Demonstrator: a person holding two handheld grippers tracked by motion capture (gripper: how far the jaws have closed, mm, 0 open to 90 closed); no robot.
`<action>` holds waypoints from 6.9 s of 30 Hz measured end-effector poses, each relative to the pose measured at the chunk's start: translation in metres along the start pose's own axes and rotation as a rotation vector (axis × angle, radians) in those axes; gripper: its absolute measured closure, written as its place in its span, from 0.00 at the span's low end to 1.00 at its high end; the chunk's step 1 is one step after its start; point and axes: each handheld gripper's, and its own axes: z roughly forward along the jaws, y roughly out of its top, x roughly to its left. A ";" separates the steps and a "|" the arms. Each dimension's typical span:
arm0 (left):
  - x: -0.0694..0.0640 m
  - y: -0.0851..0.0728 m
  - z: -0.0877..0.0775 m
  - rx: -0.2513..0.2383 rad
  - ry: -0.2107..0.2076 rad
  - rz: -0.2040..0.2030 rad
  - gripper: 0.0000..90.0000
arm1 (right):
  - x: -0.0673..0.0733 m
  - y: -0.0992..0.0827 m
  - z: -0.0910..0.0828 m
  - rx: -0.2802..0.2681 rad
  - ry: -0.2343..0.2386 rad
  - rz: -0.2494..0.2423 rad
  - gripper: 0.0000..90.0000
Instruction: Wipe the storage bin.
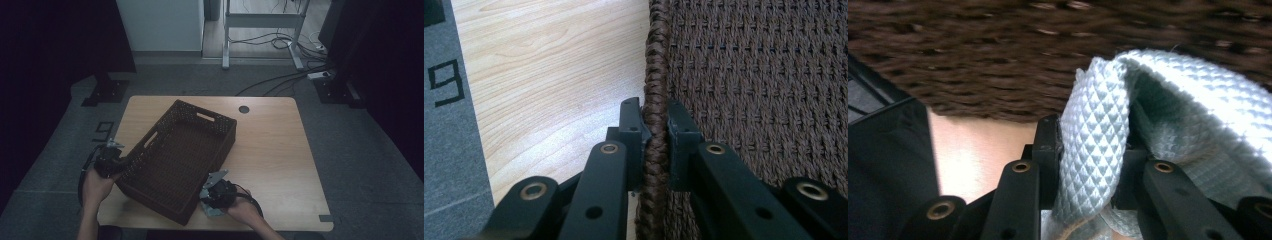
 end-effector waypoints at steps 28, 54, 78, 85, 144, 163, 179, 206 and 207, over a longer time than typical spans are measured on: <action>-0.002 0.000 -0.001 0.014 0.008 -0.006 0.89 | 0.047 0.004 0.005 0.000 0.097 -0.074 0.77; -0.002 0.000 -0.001 0.011 -0.001 0.008 0.89 | 0.047 0.003 -0.010 -0.014 0.086 -0.088 0.78; -0.002 0.000 -0.001 0.007 -0.005 0.010 0.89 | -0.021 -0.009 -0.073 -0.105 -0.150 0.053 0.78; -0.002 0.000 0.000 0.006 -0.004 0.011 0.89 | -0.044 -0.022 -0.092 -0.128 -0.220 0.111 0.78; -0.002 0.000 0.000 0.005 -0.007 0.014 0.87 | -0.152 -0.140 -0.129 -0.008 -0.500 0.511 0.50; -0.005 0.000 -0.004 -0.023 -0.047 0.035 0.42 | -0.134 -0.114 -0.141 -0.099 -0.537 0.431 0.30; -0.014 -0.010 -0.038 -0.059 -0.159 0.093 0.16 | -0.111 -0.091 -0.136 -0.110 -0.471 0.348 0.30; 0.010 -0.048 -0.070 -0.080 -0.150 0.086 0.17 | -0.093 -0.073 -0.122 -0.103 -0.415 0.288 0.31; 0.010 -0.046 -0.068 -0.094 -0.154 0.055 0.17 | -0.093 -0.073 -0.122 -0.101 -0.415 0.288 0.31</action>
